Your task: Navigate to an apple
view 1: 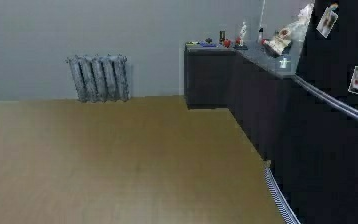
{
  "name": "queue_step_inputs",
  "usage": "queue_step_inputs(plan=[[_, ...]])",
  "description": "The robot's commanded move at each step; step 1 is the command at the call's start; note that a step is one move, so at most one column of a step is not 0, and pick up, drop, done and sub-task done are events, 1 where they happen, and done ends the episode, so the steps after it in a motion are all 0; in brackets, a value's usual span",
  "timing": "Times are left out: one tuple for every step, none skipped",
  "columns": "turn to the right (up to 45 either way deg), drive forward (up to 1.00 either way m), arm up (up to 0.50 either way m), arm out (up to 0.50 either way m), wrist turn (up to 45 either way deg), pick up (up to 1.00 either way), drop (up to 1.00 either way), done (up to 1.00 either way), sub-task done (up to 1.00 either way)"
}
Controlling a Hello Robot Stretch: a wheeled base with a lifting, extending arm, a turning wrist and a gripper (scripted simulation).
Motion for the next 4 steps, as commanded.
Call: queue_step_inputs(plan=[[0.0,1.00,0.00,0.00,0.0,0.00,0.00,0.00,0.00],[-3.0,0.00,0.00,0.00,0.0,0.00,0.00,0.00,0.00],[0.0,1.00,0.00,0.00,0.0,0.00,0.00,0.00,0.00],[0.0,0.40,0.00,0.00,0.0,0.00,0.00,0.00,0.00]])
